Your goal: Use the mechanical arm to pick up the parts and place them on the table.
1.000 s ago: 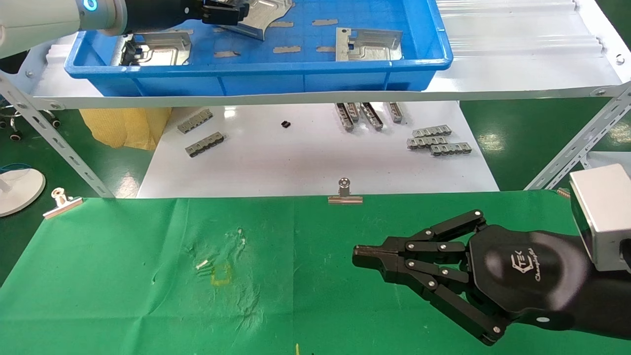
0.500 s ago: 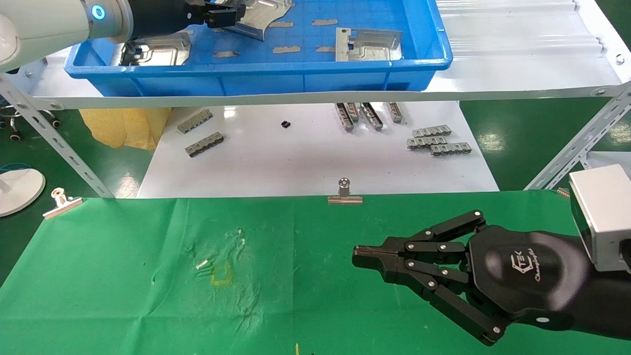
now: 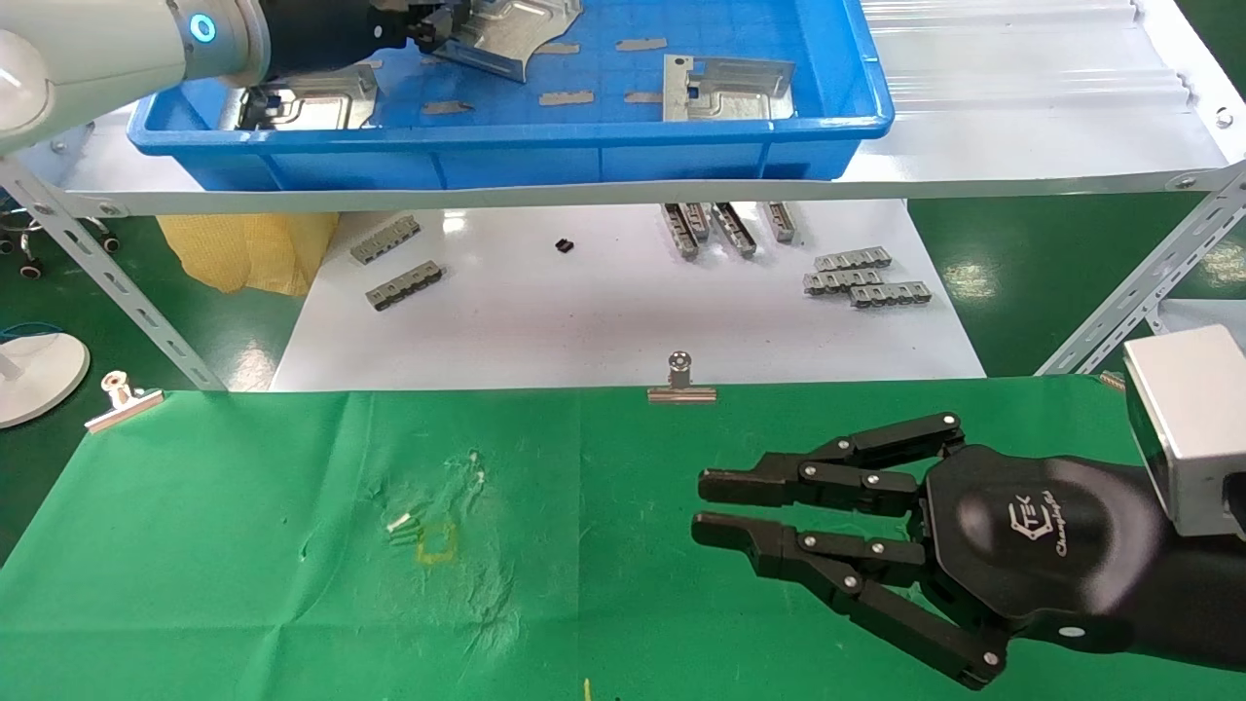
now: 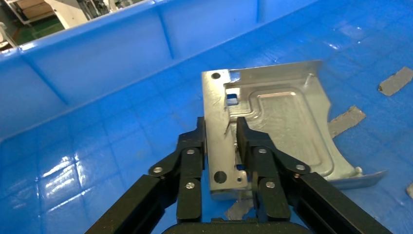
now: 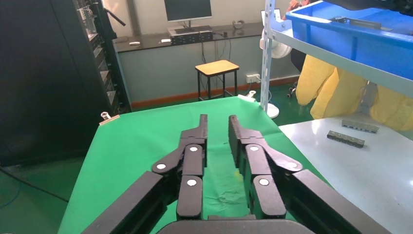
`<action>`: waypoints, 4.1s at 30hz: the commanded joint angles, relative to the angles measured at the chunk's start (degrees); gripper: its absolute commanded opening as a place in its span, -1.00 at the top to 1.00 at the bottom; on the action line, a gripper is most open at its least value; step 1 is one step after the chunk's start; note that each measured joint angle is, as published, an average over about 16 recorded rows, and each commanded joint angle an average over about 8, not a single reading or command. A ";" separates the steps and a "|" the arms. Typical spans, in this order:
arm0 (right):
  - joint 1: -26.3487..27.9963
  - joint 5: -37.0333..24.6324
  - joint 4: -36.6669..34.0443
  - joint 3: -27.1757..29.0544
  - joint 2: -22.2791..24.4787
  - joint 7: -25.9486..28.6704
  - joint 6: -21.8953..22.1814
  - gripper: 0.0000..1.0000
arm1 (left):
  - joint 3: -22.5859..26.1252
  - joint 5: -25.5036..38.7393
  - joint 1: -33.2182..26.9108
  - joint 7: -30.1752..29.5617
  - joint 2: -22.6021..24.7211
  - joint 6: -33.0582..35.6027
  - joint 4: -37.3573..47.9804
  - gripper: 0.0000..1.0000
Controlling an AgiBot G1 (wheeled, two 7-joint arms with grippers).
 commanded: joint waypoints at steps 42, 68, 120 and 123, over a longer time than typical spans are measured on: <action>0.00 0.01 0.00 -0.01 0.00 -0.01 0.00 -1.00 | -7.00 -13.55 7.83 36.15 -23.86 52.03 -8.88 1.00; 0.01 0.01 0.00 -0.02 0.01 -0.01 0.01 -1.00 | 7.16 -10.61 22.68 61.84 -26.13 51.41 -15.09 1.00; -0.01 0.03 -0.02 -0.03 0.02 -0.02 0.03 -1.00 | 4.91 -14.45 22.84 53.48 -22.44 52.33 -0.53 -1.00; -0.01 0.03 -0.02 -0.03 0.02 -0.02 0.03 -1.00 | 3.85 -15.73 24.45 50.77 -23.39 52.08 -3.98 -1.00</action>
